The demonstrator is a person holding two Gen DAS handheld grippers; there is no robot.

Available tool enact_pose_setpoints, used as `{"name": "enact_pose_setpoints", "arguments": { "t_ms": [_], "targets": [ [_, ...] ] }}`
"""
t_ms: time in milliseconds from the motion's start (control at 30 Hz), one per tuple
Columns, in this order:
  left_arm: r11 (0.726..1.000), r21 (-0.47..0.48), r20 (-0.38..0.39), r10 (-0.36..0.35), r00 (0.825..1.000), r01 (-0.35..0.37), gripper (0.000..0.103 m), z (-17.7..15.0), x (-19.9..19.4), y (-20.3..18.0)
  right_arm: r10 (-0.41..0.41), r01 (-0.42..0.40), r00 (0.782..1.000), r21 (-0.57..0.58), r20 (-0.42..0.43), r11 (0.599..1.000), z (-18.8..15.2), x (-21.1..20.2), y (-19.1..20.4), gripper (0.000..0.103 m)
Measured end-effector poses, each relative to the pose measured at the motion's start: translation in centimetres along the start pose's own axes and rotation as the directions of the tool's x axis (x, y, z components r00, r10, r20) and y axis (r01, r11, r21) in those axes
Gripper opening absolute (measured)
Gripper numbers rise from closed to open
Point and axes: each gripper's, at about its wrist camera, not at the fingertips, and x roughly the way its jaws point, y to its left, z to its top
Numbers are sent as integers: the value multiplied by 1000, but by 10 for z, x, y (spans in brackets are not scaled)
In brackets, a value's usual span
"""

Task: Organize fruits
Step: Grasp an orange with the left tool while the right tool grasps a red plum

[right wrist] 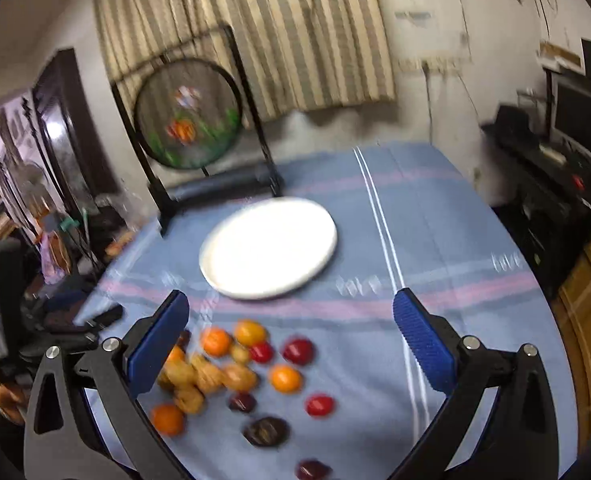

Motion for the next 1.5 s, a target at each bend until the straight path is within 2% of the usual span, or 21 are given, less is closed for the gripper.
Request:
{"name": "enact_pose_setpoints", "arguments": {
  "t_ms": [33,100,200,300,433,733,800,867,1033,1133,1167,1200,1267,1367,1433,1500],
  "targets": [
    [1000,14,-8,-11,1000,11,100,-7,0,-1,-9,8,999,-19,-36,1000,-9,1,-3,99],
    [997,57,-42,-51,998,53,100,-25,0,-6,-40,28,990,-92,-137,995,-33,7,-7,78],
    [988,103,-104,-107,989,118,100,-50,0,-13,-51,-12,948,-197,-315,980,-76,17,-6,65],
    [980,121,-147,-138,979,156,100,-68,4,-21,-49,-52,910,-228,-413,972,-111,18,-2,65],
    [980,95,-196,-155,968,176,100,-81,16,-25,-58,-76,876,-254,-479,964,-140,26,7,65],
    [985,38,-272,-154,950,170,100,-99,35,-17,-91,-61,850,-270,-518,961,-146,39,0,58],
    [985,34,-277,-151,949,166,100,-99,38,-17,-97,-63,847,-280,-523,958,-148,41,2,48],
    [986,29,-283,-149,948,164,100,-99,42,-18,-100,-75,847,-302,-523,950,-149,42,7,44],
    [989,45,-320,-121,940,143,98,-101,56,-23,-96,-85,843,-307,-529,948,-148,41,6,43],
    [989,23,-344,-132,930,149,85,-102,63,-24,-93,-83,841,-298,-533,951,-150,37,4,43],
    [985,3,-356,-160,921,172,76,-103,66,-23,-94,-81,841,-295,-533,952,-150,38,4,43],
    [979,-16,-363,-194,911,202,62,-103,67,-24,-93,-81,840,-293,-535,953,-150,37,4,43],
    [967,-28,-371,-244,896,252,44,-101,65,-30,-93,-82,837,-292,-539,953,-150,36,3,43],
    [972,14,-372,-212,904,234,43,-103,63,-37,-88,-88,835,-290,-544,953,-148,34,3,42],
    [972,-8,-378,-222,899,236,43,-101,60,-33,-88,-89,834,-291,-545,953,-147,32,2,42],
    [973,-16,-360,-221,907,231,43,-96,52,-28,-75,-96,833,-277,-547,956,-144,31,1,42]
  ]
}}
